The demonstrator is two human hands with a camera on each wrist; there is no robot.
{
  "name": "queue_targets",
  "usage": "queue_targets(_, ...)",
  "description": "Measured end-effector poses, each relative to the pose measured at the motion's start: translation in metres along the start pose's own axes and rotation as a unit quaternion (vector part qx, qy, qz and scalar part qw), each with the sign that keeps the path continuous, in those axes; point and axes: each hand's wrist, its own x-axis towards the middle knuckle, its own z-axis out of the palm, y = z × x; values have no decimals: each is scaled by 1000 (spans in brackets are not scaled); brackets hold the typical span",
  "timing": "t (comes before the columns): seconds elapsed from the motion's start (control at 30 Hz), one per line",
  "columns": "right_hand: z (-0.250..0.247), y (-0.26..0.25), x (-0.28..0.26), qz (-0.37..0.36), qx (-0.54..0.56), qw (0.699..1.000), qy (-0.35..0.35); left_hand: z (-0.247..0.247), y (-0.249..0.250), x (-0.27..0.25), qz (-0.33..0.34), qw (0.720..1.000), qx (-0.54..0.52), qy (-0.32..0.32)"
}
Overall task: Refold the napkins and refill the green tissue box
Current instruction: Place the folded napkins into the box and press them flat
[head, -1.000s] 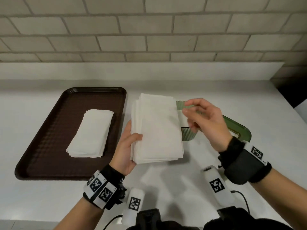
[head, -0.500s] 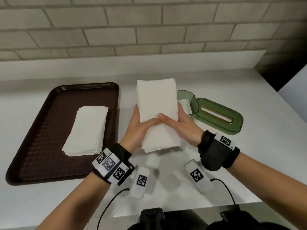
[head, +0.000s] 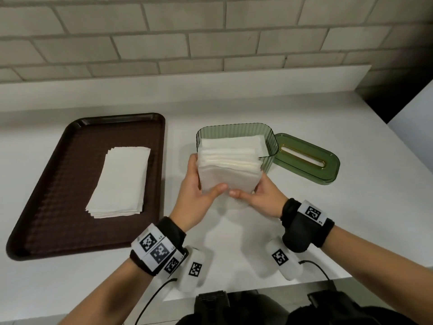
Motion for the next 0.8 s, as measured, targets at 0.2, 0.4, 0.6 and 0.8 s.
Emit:
queue_targets(0.2,-1,4,8,-7,41,999,26,10,-12,-1,17,999,35,9)
queue_targets(0.4,-6,8,7,27,0,1000,-3,10,-10,1,13,999,35,15)
queue_targets(0.6,-40,-41,-1,-14,-206,976,-63,-20,29,1,3,1000,-7,5)
queue_targets(0.8,-58,-50,-3,-9,-162,986,-44,-32,23,4,-68,995,26,-68)
